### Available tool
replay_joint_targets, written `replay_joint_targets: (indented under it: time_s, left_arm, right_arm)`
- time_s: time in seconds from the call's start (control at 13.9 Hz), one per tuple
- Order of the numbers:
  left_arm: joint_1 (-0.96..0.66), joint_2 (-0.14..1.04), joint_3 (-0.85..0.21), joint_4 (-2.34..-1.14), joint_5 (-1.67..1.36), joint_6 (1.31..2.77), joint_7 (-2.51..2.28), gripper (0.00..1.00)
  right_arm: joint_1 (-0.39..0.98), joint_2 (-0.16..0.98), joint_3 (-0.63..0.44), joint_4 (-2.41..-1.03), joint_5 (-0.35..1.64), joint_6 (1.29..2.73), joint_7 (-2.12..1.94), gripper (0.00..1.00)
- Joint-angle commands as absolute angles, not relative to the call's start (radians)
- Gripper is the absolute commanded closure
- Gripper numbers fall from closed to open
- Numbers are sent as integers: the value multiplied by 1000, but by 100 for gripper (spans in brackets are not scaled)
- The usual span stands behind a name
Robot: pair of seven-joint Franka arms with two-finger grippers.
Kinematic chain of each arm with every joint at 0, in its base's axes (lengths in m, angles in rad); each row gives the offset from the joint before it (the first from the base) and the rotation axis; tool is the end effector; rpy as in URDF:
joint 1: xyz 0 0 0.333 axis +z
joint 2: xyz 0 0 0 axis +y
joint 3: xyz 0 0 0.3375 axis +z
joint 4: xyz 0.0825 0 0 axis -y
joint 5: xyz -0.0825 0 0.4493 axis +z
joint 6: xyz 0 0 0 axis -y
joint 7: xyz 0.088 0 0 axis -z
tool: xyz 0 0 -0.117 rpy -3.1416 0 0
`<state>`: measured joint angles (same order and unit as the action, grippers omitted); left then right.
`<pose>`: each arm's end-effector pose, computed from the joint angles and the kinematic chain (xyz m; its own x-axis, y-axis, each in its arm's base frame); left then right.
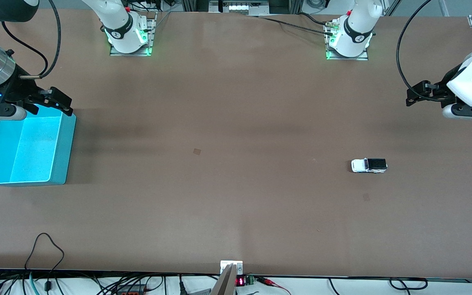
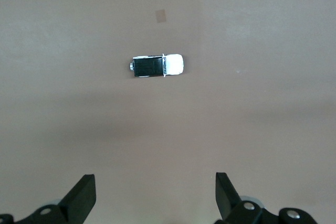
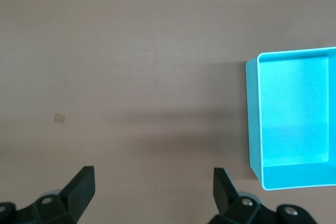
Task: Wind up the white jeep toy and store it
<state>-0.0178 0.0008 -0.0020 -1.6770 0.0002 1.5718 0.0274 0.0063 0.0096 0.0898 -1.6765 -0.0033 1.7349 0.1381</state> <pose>0.6133 -0.0121 0.5788 0.9933 -0.0471 -0.1058 -0.0470 -0.9989 0.0027 0.6323 0.0604 0.5874 0.9979 -0.0416 0.0487 -0.0414 -0.9991 -0.0043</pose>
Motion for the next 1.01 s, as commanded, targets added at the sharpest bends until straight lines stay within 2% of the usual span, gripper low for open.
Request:
replay_joint_targets:
  time_s: [0.0, 0.5, 0.94]
  left_arm:
    - [-11, -2, -8, -1674, 17, 1566, 48, 0]
    - [-11, -2, -5, -1674, 15, 1557, 37, 0]
    - [-14, 6, -9, -1667, 20, 1484, 32, 0]
  right_arm:
    - [9, -15, 89, -1695, 11, 1727, 141, 0]
    - [9, -15, 89, -1695, 11, 1727, 143, 0]
    - [9, -14, 89, -1695, 11, 1727, 143, 0]
